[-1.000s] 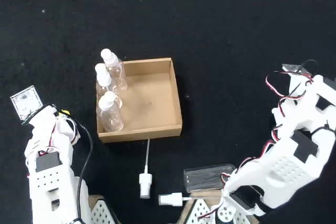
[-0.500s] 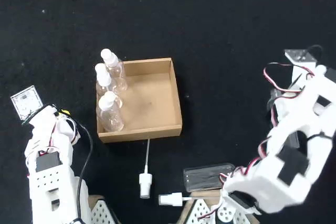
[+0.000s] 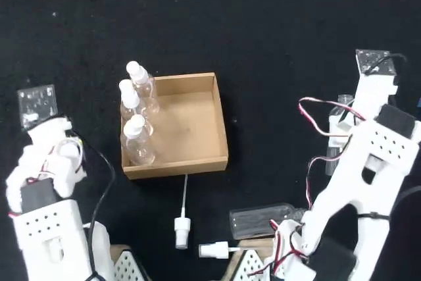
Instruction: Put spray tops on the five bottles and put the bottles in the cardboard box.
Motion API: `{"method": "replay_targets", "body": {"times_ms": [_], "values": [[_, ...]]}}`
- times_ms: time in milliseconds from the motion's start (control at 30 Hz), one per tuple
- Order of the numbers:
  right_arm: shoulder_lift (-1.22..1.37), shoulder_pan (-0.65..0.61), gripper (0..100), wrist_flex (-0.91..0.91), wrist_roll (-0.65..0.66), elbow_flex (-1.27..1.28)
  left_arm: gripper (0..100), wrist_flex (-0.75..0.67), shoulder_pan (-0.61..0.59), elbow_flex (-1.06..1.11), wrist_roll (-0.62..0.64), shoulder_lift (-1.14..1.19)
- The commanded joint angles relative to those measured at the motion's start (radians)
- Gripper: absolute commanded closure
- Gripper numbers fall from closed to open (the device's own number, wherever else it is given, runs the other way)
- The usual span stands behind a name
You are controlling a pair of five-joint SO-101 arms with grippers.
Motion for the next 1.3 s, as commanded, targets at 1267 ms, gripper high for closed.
{"method": "replay_targets", "body": {"times_ms": [1267], "values": [[-0.067,0.241,98.7,-0.247,0.063,0.193,76,0.054,1.09,0.027,0.287,0.282]]}}
